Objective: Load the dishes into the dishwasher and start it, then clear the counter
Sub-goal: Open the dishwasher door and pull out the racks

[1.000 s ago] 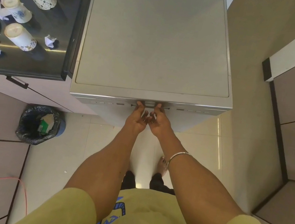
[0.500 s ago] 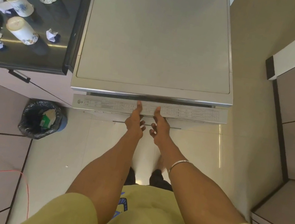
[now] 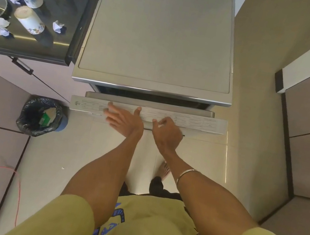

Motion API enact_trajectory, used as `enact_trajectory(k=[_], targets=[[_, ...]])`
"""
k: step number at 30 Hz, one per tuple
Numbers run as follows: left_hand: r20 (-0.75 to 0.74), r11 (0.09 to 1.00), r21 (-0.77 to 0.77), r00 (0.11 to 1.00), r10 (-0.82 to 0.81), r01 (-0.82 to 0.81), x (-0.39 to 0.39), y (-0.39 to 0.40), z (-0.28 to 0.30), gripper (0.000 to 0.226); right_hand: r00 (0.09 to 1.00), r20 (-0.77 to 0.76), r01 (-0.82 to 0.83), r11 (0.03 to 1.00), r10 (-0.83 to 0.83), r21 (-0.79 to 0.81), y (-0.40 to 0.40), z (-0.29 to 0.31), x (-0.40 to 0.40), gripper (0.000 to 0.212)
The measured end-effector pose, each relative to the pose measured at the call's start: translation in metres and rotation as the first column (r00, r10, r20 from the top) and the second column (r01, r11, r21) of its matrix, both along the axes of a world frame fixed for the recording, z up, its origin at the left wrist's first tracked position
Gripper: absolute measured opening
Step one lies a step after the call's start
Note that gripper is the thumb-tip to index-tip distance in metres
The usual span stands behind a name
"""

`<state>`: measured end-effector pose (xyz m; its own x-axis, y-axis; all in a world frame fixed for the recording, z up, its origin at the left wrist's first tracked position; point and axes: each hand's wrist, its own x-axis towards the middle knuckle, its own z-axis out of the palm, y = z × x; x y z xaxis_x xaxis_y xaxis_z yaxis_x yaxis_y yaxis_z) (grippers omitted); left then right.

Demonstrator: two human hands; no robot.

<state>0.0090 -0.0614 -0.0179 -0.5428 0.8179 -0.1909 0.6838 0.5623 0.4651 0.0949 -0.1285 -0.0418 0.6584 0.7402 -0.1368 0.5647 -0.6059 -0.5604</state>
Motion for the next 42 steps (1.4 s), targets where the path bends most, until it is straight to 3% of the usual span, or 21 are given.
enact_trajectory(k=[3,6,8,11,15,23,27,33,42], targets=[[-0.192,0.919,-0.036,0.900,-0.391,0.392,-0.022,-0.005,-0.006,0.088,0.963,0.228,-0.170,0.979,0.142,0.110,-0.003,0.003,0.003,0.033],[-0.208,0.701,-0.177,0.670,-0.713,0.691,-0.043,-0.012,-0.020,0.069,0.948,0.174,-0.275,0.961,0.265,0.031,-0.003,-0.005,0.006,0.061],[-0.186,0.593,-0.235,0.563,-0.805,0.770,-0.054,-0.014,-0.024,0.064,0.943,0.105,-0.305,0.947,0.315,-0.101,-0.004,-0.012,0.009,0.082],[-0.186,0.490,-0.291,0.454,-0.871,0.822,-0.064,-0.019,-0.025,0.066,0.909,0.059,-0.371,0.865,0.412,-0.337,-0.007,-0.023,0.008,0.091],[-0.105,0.442,-0.311,0.432,-0.896,0.841,-0.075,-0.038,-0.034,0.076,0.883,0.039,-0.403,0.799,0.467,-0.446,-0.028,-0.031,0.000,0.092],[-0.025,0.412,-0.266,0.421,-0.907,0.871,-0.116,-0.106,-0.064,0.056,0.837,-0.051,-0.477,0.679,0.545,-0.557,-0.098,-0.042,-0.020,0.060],[0.045,0.374,-0.346,0.413,-0.910,0.861,-0.130,-0.139,-0.088,0.050,0.838,-0.072,-0.477,0.663,0.541,-0.576,-0.143,-0.056,-0.040,0.057],[0.089,0.257,-0.449,0.329,-0.940,0.856,-0.152,-0.182,-0.115,0.049,0.780,-0.136,-0.540,0.546,0.611,-0.640,-0.197,-0.091,-0.056,0.061],[0.061,0.334,-0.509,0.421,-0.905,0.793,-0.163,-0.247,-0.175,0.063,0.758,-0.204,-0.587,0.512,0.619,-0.628,-0.251,-0.143,-0.071,0.061]])
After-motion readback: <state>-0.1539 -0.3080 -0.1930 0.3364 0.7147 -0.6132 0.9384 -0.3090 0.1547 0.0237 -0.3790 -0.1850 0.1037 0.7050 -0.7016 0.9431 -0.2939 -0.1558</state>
